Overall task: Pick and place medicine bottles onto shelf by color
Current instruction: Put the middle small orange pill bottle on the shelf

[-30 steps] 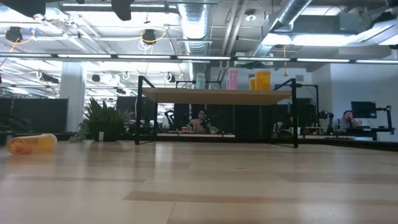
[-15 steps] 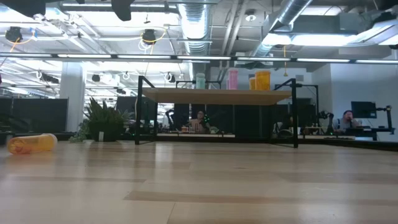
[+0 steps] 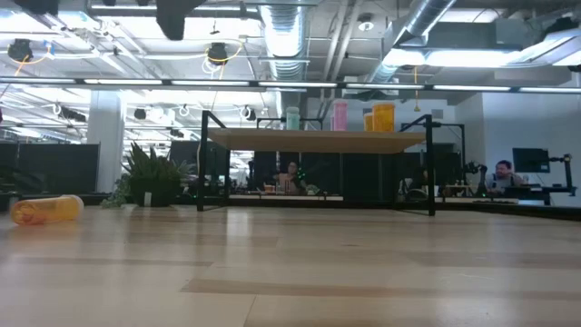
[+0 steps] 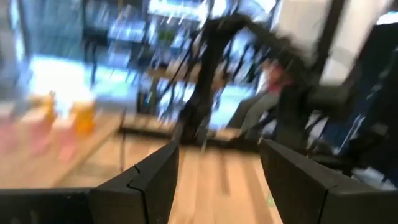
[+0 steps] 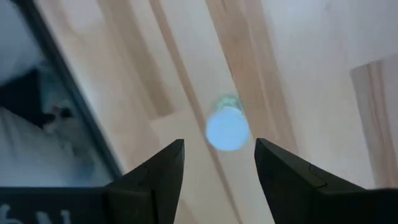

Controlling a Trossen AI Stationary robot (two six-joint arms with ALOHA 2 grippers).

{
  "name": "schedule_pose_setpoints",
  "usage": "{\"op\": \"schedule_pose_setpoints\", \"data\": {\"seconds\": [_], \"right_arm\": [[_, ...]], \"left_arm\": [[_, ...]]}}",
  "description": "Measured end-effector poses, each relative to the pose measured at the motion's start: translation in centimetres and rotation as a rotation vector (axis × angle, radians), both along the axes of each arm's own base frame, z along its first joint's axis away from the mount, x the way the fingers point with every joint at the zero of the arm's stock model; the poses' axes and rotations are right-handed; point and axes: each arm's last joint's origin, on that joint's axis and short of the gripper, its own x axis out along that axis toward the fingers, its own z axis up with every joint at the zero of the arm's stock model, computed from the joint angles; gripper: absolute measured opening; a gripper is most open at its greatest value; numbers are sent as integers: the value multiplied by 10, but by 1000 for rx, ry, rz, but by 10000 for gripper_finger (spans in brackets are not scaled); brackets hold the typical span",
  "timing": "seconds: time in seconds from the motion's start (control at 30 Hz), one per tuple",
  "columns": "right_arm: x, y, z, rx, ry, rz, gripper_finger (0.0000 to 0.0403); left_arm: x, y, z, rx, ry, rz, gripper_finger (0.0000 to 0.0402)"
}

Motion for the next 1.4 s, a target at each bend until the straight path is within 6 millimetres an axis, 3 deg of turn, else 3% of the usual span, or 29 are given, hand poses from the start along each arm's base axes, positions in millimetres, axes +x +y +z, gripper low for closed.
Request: {"op": "schedule_pose_setpoints", "data": {"seconds": [0.2, 0.37, 0.6, 0.73, 1.03, 1.2, 1.4], "right_arm": [[-1, -13, 41, -52, -232, 53, 219], [6, -30, 64, -136, -432, 132, 219], [41, -48, 75, -216, -655, 322, 219], [59, -64, 68, -186, -709, 418, 216], [49, -103, 24, -153, -830, 361, 177], [44, -113, 12, -162, -1040, 336, 164], [46, -123, 3, -188, -1122, 305, 157]], "left_arm": [[-13, 5, 10, -112, 346, 119, 212], [-30, 8, 15, -179, 687, 165, 212], [-42, 2, 23, -249, 941, 174, 212], [-45, -9, 12, -246, 1104, 90, 212], [-52, -32, 0, -224, 1231, 50, 212], [-57, -35, -18, -249, 1301, 68, 212], [-63, -37, -37, -328, 1408, 60, 212]]}}
